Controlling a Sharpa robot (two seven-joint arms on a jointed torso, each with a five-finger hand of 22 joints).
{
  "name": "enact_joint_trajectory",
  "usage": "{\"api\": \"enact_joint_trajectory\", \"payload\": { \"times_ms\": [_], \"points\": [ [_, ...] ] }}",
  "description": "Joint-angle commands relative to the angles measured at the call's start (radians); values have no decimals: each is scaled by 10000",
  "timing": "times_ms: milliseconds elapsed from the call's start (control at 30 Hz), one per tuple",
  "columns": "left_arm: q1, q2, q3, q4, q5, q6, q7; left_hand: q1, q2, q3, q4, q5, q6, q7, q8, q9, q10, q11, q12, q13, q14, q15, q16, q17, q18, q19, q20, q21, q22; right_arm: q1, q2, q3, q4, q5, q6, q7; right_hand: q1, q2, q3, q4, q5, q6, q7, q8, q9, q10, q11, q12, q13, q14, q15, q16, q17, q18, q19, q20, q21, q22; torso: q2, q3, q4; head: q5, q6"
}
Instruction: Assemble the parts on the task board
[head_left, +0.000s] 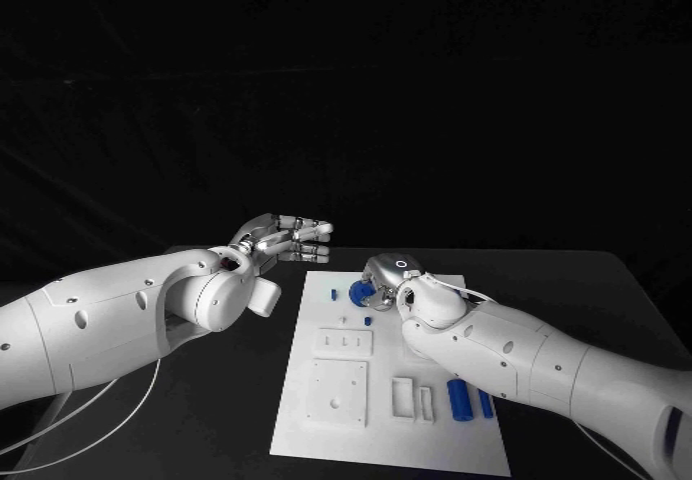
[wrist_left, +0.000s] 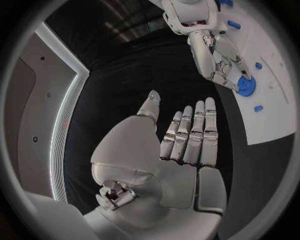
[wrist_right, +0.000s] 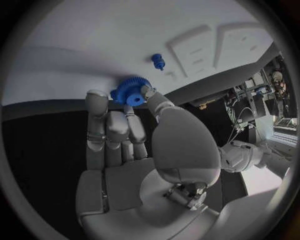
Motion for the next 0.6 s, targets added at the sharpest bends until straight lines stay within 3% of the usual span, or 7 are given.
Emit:
{"api": "enact_joint_trajectory", "payload": {
  "times_ms": [33, 300, 533, 567, 600],
  "points": [
    [2, 37, 7, 1, -15, 145, 31, -40, 55, -10, 44, -36, -65, 12, -43, -5, -71, -4, -13, 16, 21, 9, -10, 15, -53, 19, 12, 48, -13, -8, 40, -13, -50, -118, 0, 46, 80, -7, 11, 22, -35, 3, -7, 52, 10, -21, 18, -55, 8, -17, 21, -67, -24, 29, 402, -2, -88, -30, 2, -5, -6, -5, 19],
    [1, 56, 7, -16, -15, 158, 24, -40, 55, -10, 44, -36, -65, 12, -43, -5, -71, -4, -13, 16, 21, 9, -10, 15, -53, 19, 12, 48, -13, -11, 133, -56, -200, -14, -29, 69, 29, -126, -305, 184, -78, -754, 157, 52, 1, -192, 110, -340, -199, -41, 58, -183, -107, 93, 397, 28, -305, -137, 0, -1, -2, -12, 35],
    [1, 63, 7, -34, -15, 160, 16, -37, 44, -2, 53, -34, -97, 18, -43, -6, -87, 7, -14, 15, 24, 9, -10, 15, -50, 23, 12, 52, -12, -11, 179, -71, -326, 122, -47, 74, 63, -106, -715, 494, -256, -1269, 196, 47, -2, -290, 118, -449, -327, -48, 80, -268, -132, 149, 405, 58, -411, -201, -2, -8, -5, -27, 38],
    [1, 66, 7, -38, -15, 166, 11, -37, 44, -2, 53, -34, -97, 18, -43, -6, -87, 7, -14, 15, 24, 9, -10, 15, -50, 23, 12, 52, -12, -11, 184, -72, -341, 177, -37, 71, -23, -82, -746, 640, -296, -1333, 182, 52, -1, -292, 103, -449, -335, -46, 77, -273, -132, 151, 404, 60, -430, -213, -3, -9, -10, -30, 23],
    [1, 68, 7, -42, -15, 173, 6, -37, 44, -2, 53, -34, -97, 18, -43, -6, -87, 7, -14, 15, 24, 9, -10, 15, -50, 23, 12, 52, -12, -11, 188, -72, -352, 220, -24, 67, -321, -6, -785, 1011, -423, -1288, 146, 49, -1, -292, 85, -442, -337, -44, 74, -274, -127, 149, 408, 57, -418, -211, -3, -12, -12, -31, 11]
  ]
}}
